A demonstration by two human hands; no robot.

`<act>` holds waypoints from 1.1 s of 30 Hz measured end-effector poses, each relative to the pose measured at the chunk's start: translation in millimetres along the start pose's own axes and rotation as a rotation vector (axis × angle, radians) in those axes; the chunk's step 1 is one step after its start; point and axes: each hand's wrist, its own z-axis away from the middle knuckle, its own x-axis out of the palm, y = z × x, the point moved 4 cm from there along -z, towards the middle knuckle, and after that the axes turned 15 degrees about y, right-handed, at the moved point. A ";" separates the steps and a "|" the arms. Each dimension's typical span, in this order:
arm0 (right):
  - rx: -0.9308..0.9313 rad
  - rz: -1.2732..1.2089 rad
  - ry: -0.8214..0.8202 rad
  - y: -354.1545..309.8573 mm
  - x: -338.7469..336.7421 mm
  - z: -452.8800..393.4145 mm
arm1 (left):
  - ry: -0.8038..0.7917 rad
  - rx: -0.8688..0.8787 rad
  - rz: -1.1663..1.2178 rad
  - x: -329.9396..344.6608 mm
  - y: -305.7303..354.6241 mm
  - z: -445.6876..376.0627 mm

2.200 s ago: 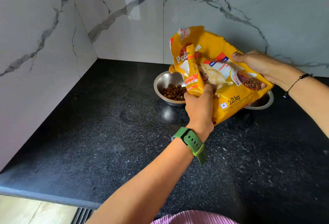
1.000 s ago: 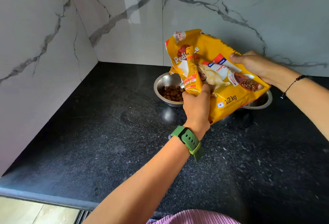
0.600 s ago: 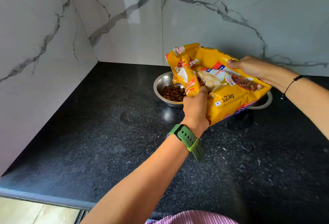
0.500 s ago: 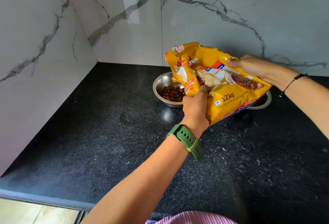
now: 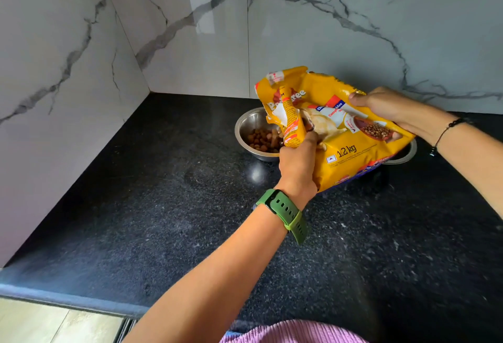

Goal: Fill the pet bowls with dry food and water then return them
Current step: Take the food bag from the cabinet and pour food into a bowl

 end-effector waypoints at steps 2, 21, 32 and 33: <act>0.011 -0.001 0.000 0.6 -2.5 -1.1 | 0.004 0.006 0.013 0.1 2.3 0.9; -0.015 -0.005 -0.009 -12.1 -6.1 9.6 | -0.022 0.008 0.013 0.5 12.2 3.5; -0.064 0.030 0.032 -23.9 -9.1 12.4 | -0.046 -0.041 0.008 1.5 11.5 7.2; -0.063 0.040 0.041 -23.0 -8.4 12.5 | -0.047 -0.040 -0.003 1.1 10.6 6.9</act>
